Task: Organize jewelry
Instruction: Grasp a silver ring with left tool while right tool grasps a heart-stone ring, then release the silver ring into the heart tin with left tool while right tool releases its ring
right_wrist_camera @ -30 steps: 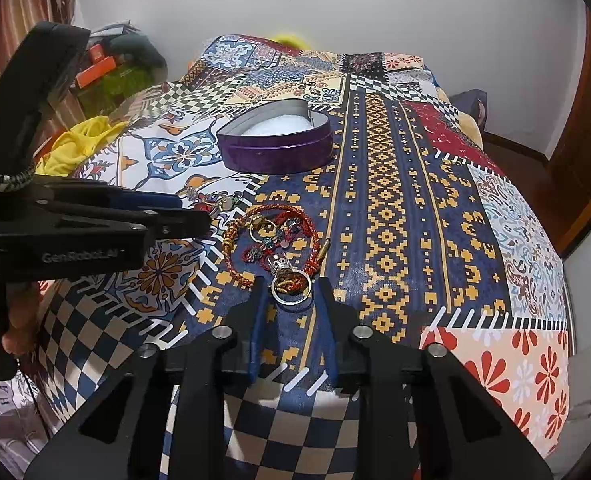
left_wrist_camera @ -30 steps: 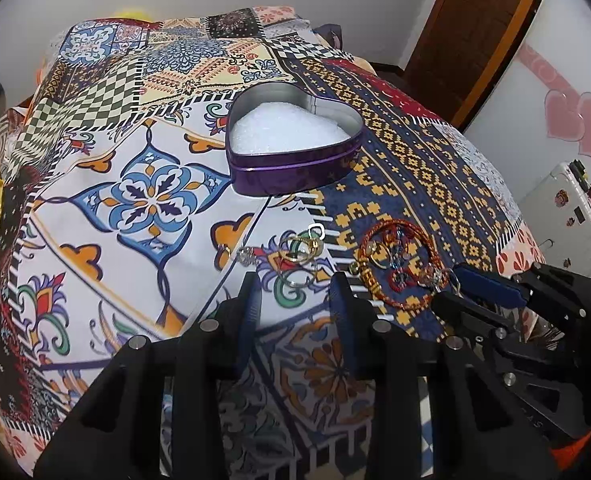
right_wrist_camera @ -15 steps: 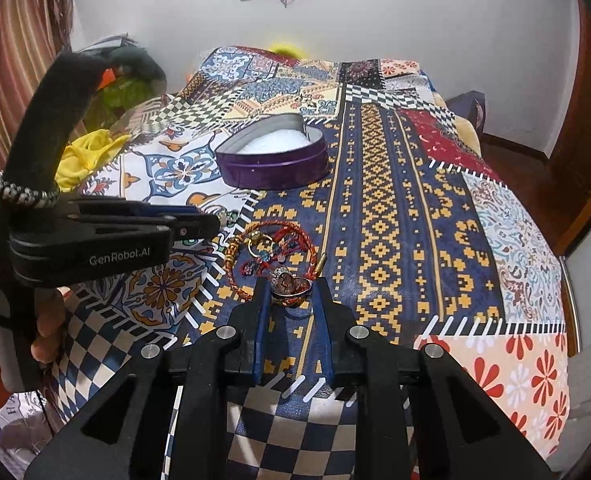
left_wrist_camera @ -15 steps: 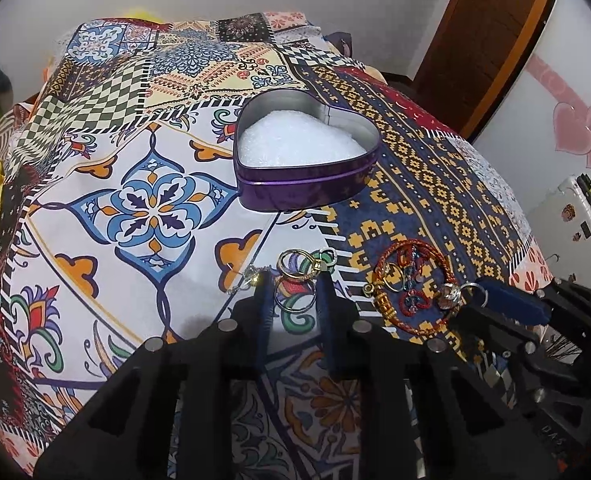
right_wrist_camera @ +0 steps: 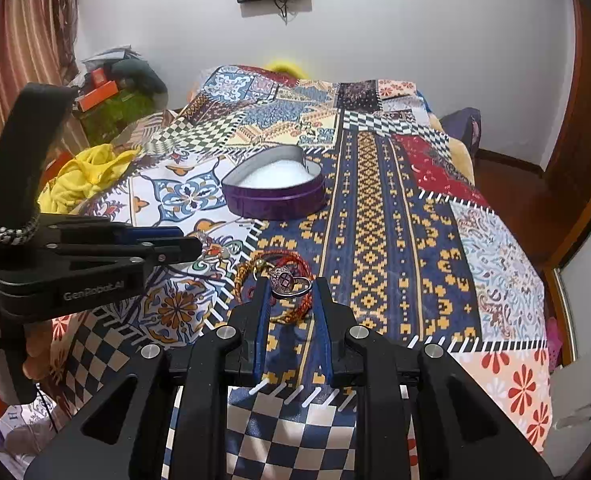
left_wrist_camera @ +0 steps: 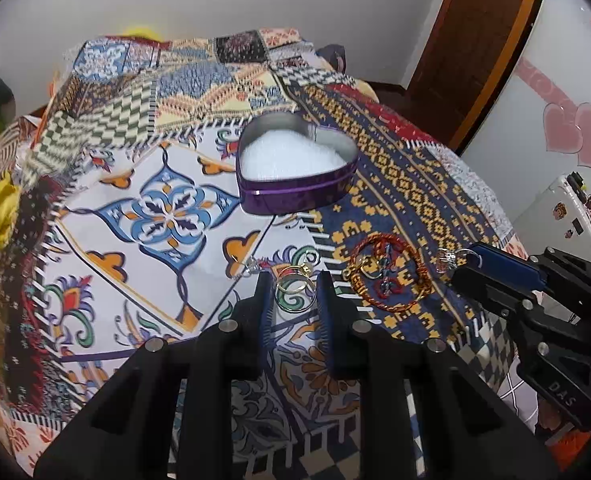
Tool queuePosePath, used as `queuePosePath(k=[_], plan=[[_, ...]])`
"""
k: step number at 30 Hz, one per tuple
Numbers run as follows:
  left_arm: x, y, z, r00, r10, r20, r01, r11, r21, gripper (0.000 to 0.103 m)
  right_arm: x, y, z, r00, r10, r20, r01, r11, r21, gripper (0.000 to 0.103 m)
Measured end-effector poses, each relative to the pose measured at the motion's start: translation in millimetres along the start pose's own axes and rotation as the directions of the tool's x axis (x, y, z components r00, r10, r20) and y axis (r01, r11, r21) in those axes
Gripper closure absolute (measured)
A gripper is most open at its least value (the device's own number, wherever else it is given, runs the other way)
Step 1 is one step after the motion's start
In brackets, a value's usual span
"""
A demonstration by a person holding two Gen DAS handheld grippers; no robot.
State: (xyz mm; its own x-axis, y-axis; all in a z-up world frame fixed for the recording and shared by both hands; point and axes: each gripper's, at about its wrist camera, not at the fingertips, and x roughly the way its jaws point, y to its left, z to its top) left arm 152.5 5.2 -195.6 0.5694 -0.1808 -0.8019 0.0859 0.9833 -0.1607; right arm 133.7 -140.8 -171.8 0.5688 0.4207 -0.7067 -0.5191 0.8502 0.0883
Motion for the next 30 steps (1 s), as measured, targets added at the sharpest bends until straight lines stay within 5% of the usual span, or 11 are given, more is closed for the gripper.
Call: queuePosePath(k=[17,30], plan=[[-45.3,9.2,39.3,0.987,0.025,0.156,-0.026,1.000,0.010,0.082,-5.7,0.6,40.2,0.995,-0.022,0.099,0.024,0.999,-0.022,0.084],[-37.6,14.6,60.7,0.983,0.033,0.182,-0.037,0.999,0.019,0.082,15.6,-7.5,67.5,0.992,-0.009,0.128,0.011,1.000,-0.019,0.084]])
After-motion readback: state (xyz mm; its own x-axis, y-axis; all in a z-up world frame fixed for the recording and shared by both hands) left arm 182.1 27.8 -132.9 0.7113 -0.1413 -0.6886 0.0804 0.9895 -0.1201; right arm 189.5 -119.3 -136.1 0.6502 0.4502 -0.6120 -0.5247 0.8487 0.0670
